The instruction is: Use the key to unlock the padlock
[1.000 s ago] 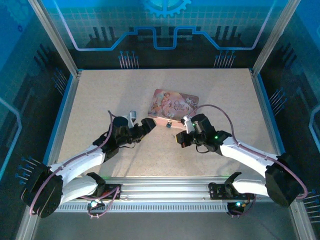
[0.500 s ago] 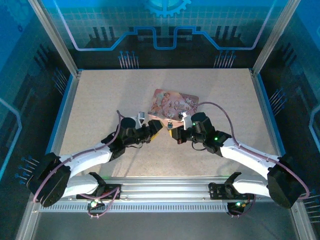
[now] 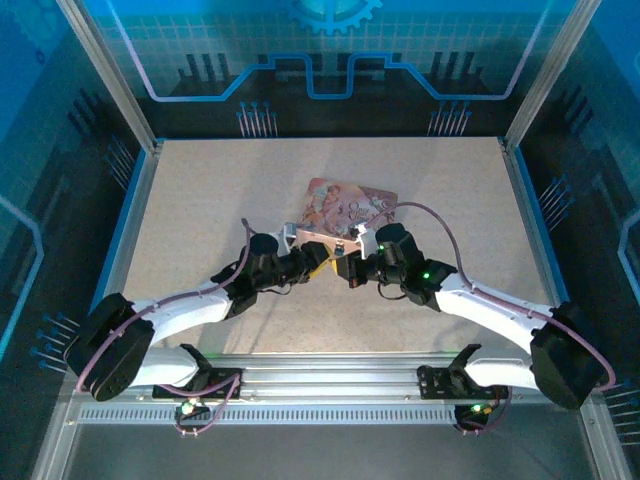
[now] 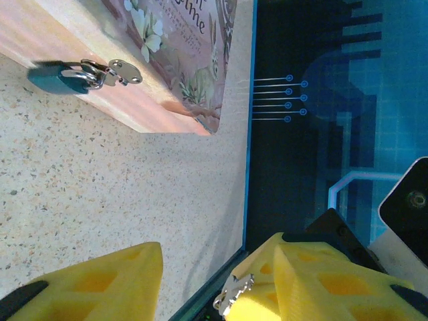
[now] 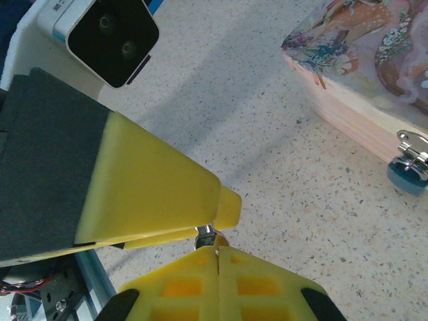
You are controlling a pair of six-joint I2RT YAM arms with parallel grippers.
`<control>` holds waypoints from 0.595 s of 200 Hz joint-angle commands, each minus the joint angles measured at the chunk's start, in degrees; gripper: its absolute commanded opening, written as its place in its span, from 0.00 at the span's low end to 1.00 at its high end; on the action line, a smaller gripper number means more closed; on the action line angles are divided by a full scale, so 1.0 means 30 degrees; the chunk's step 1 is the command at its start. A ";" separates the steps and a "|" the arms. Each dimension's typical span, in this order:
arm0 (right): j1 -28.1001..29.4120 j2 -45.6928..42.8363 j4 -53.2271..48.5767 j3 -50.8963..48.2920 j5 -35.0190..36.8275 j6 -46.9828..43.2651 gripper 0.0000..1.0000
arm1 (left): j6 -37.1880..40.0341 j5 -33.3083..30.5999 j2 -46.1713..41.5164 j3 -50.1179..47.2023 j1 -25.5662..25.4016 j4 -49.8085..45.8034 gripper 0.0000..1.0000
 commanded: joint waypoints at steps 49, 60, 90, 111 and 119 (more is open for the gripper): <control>0.0368 -0.0027 -0.0548 0.0820 -0.0335 -0.0496 0.00 | 0.0755 -0.0078 0.0296 0.0672 -0.0153 0.0429 0.32; 0.0396 -0.0034 -0.0625 0.0820 -0.0368 -0.0535 0.00 | 0.0798 -0.0100 0.0300 0.0679 -0.0156 0.0436 0.28; 0.0380 -0.0144 -0.0852 0.0820 -0.0508 -0.0639 0.00 | 0.1122 -0.0172 0.0216 0.0672 -0.0143 0.0390 0.13; 0.0282 -0.0438 -0.0923 0.0706 -0.0997 -0.0767 0.00 | 0.1581 -0.0294 -0.0014 0.0672 -0.0139 0.0193 0.04; 0.0172 -0.0571 -0.0895 0.0625 -0.1243 -0.0752 0.00 | 0.1829 -0.0370 -0.0124 0.0701 -0.0145 0.0039 0.02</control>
